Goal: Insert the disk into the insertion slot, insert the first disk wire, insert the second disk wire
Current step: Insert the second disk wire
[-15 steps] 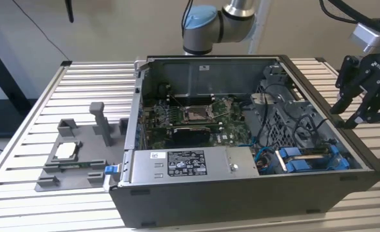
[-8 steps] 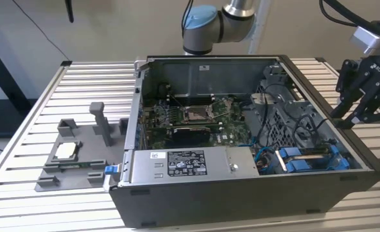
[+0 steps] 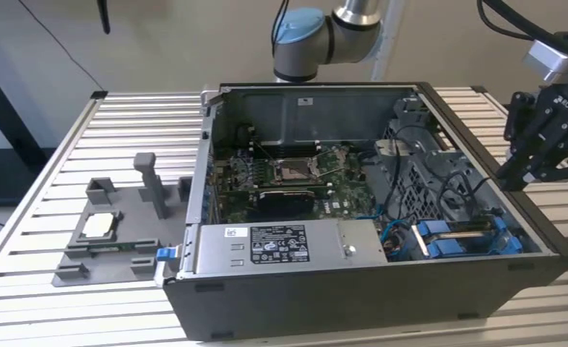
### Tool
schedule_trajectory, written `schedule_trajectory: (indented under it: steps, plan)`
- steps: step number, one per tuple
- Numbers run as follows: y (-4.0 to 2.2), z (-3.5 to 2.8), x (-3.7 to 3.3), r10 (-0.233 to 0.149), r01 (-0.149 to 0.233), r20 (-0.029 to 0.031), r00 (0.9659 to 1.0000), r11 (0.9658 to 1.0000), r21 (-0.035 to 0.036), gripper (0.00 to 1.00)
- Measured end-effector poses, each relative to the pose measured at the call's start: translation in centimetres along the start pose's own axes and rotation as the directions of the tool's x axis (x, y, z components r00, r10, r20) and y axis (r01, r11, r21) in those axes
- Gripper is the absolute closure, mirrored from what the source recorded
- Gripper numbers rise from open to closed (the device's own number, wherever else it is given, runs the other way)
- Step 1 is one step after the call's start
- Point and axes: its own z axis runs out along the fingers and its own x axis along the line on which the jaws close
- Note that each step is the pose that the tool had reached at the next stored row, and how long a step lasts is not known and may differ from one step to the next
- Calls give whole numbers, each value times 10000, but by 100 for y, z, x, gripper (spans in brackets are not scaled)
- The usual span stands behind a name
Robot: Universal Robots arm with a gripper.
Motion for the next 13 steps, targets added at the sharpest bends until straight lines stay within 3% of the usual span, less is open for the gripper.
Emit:
schedule_trajectory:
  steps: [1, 6, 7, 13]
  plan:
    - [0, 0, 0, 0, 0, 0, 10000, 10000, 0, 74]
    - [0, 0, 0, 0, 0, 0, 10000, 10000, 0, 74]
    - [0, 0, 0, 0, 0, 0, 10000, 10000, 0, 83]
    - [-1, 0, 0, 0, 0, 0, 10000, 10000, 0, 84]
